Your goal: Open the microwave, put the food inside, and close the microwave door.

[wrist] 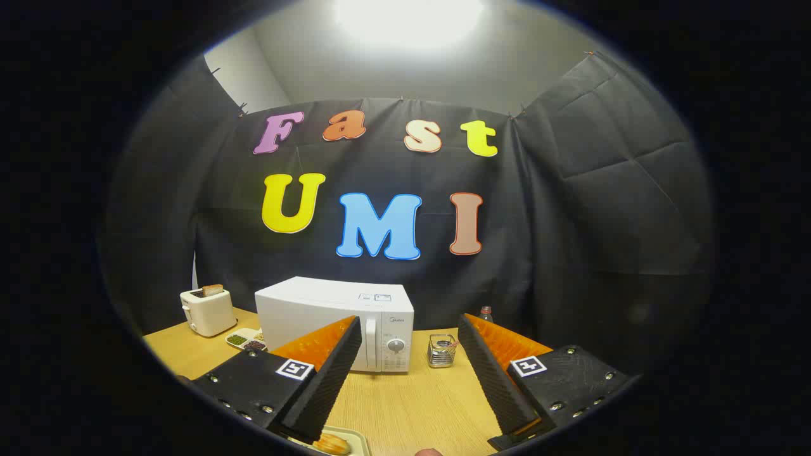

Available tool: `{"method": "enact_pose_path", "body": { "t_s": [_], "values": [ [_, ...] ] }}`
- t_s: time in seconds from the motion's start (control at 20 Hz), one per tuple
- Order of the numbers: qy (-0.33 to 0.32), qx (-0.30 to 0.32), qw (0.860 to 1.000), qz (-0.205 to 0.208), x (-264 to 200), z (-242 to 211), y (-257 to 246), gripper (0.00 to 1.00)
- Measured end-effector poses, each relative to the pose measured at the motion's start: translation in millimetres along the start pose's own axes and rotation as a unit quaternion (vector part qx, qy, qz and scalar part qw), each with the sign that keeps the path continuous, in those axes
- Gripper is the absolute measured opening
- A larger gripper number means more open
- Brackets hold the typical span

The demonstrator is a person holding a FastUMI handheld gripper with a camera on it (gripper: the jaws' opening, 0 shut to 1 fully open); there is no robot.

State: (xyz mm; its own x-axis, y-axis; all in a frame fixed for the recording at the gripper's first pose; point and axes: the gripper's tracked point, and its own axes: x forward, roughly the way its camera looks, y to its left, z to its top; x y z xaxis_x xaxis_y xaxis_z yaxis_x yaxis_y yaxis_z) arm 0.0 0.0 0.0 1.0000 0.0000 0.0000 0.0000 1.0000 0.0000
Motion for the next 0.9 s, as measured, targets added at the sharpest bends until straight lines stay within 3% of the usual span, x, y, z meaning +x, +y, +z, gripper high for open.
{"method": "enact_pose_path", "body": {
  "t_s": [0.9],
  "values": [
    [-0.031, 0.017, 0.999, 0.025, 11, 30, 26, 0.97]
  ]
}}
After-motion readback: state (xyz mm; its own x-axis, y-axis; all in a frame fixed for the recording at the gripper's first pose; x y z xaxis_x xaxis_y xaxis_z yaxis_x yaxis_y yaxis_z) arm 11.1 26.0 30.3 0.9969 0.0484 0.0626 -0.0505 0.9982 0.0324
